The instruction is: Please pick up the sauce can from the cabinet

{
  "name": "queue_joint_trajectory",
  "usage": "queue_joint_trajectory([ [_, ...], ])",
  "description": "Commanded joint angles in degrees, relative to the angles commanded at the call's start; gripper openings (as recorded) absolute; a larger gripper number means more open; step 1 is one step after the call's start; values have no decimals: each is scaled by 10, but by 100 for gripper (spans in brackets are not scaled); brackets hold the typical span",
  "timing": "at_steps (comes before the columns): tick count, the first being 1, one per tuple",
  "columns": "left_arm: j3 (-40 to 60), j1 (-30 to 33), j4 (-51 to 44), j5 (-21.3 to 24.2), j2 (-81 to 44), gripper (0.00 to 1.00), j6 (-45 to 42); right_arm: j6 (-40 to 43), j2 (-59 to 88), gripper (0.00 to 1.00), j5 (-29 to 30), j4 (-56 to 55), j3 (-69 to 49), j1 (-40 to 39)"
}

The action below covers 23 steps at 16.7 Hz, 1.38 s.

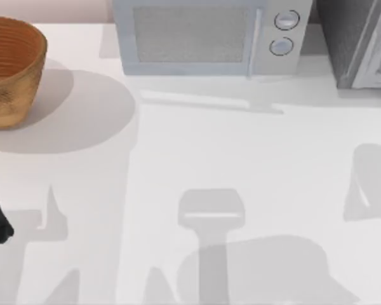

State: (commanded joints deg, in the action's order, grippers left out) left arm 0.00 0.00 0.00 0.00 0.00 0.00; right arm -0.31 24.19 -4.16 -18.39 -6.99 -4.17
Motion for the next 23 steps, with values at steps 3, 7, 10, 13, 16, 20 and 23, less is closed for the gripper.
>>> queue_joint_trajectory([
  [3, 0, 0, 0, 0, 0, 100, 0, -2, 99, 0, -16, -70, -24, -15],
  [7, 0, 0, 0, 0, 0, 100, 0, -1, 226, 0, -39, -156, -52, -37],
  [10, 0, 0, 0, 0, 0, 100, 0, 2, 319, 0, -58, -224, -76, -55],
  [13, 0, 0, 0, 0, 0, 100, 0, 4, 411, 0, -77, -294, -102, -73],
  [16, 0, 0, 0, 0, 0, 100, 0, 5, 504, 0, -96, -363, -127, -90],
  [20, 0, 0, 0, 0, 0, 100, 0, 3, 625, 0, -117, -453, -159, -111],
  [23, 0, 0, 0, 0, 0, 100, 0, 0, 724, 0, -135, -523, -183, -127],
])
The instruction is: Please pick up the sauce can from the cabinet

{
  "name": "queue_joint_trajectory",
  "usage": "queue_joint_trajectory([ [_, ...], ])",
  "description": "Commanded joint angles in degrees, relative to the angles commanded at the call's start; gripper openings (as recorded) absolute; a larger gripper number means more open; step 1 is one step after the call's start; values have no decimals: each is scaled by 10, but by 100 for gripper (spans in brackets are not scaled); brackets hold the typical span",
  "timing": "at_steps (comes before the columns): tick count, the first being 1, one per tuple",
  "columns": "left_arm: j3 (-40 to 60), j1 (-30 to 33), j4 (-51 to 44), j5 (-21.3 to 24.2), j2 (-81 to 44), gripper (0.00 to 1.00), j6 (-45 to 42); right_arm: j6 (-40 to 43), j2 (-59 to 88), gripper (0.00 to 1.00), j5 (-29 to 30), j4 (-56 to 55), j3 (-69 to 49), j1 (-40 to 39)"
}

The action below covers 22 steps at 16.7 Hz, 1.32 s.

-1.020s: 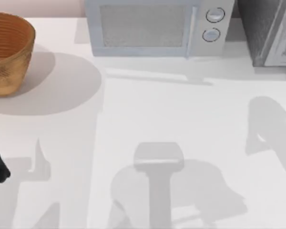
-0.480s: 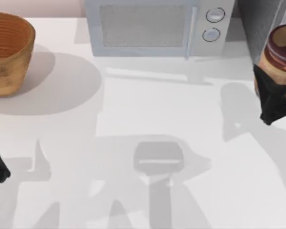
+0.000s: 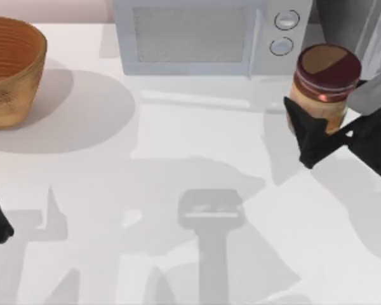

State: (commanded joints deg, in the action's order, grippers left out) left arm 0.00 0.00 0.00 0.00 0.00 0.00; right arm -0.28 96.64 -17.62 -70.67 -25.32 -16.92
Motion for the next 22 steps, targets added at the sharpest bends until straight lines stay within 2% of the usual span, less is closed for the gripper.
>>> queue_joint_trajectory([
  [5, 0, 0, 0, 0, 0, 100, 0, -3, 163, 0, -27, -120, -43, -26],
  [9, 0, 0, 0, 0, 0, 100, 0, -6, 230, 0, -39, -174, -64, -37],
  [16, 0, 0, 0, 0, 0, 100, 0, -7, 235, 0, -40, -177, -66, -36],
  [22, 0, 0, 0, 0, 0, 100, 0, -6, 302, 0, -17, -161, -153, -59],
])
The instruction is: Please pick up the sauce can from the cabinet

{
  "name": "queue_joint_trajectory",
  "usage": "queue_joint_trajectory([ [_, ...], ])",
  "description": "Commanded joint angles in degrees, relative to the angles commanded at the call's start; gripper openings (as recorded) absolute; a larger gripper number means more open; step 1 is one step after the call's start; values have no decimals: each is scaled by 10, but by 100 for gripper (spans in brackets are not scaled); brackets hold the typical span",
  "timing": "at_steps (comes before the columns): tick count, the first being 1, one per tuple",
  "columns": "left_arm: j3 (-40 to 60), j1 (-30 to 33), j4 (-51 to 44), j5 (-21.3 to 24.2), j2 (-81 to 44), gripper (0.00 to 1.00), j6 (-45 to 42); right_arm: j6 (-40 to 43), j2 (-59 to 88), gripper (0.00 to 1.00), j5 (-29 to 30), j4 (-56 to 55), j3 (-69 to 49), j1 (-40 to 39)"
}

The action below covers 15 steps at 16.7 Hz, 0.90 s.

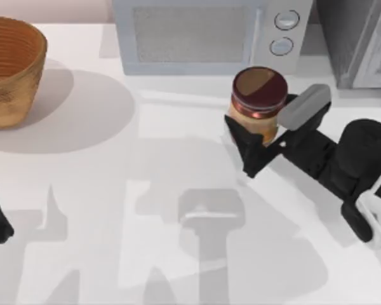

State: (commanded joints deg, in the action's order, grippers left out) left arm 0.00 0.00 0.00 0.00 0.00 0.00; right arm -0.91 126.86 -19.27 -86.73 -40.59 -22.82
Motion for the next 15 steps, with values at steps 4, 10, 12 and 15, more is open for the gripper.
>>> queue_joint_trajectory([
  [4, 0, 0, 0, 0, 0, 100, 0, 2, 43, 0, 15, 14, -55, -16],
  [10, 0, 0, 0, 0, 0, 100, 0, 2, 45, 15, 15, 15, -58, -17],
  [12, 0, 0, 0, 0, 0, 100, 0, 2, 45, 30, 15, 15, -58, -17],
  [15, 0, 0, 0, 0, 0, 100, 0, 2, 45, 53, 15, 15, -58, -17],
])
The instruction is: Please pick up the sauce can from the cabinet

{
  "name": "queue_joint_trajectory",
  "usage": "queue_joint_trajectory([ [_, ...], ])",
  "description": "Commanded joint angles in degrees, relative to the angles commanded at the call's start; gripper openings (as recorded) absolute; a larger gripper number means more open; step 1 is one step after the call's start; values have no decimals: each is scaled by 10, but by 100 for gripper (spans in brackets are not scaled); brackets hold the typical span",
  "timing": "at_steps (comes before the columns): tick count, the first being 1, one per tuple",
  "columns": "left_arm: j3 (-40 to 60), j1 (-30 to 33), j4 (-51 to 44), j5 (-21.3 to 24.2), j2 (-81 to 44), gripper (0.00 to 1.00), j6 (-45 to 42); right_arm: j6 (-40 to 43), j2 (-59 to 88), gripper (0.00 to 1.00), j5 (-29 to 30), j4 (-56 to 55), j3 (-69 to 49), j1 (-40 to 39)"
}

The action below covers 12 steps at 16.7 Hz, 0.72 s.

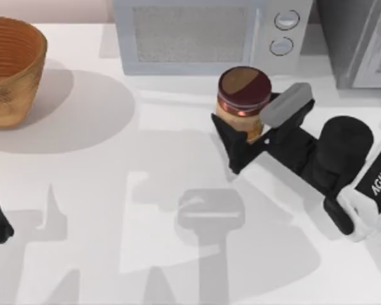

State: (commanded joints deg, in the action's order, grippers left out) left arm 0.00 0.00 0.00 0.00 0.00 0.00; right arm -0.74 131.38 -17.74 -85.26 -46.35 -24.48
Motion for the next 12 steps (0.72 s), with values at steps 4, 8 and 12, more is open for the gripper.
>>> queue_joint_trajectory([
  [4, 0, 0, 0, 0, 0, 100, 0, 0, 0, 83, 0, 0, 0, 0],
  [8, 0, 0, 0, 0, 0, 100, 0, 0, 0, 100, 0, 0, 0, 0],
  [12, 0, 0, 0, 0, 0, 100, 0, 0, 0, 100, 0, 0, 0, 0],
])
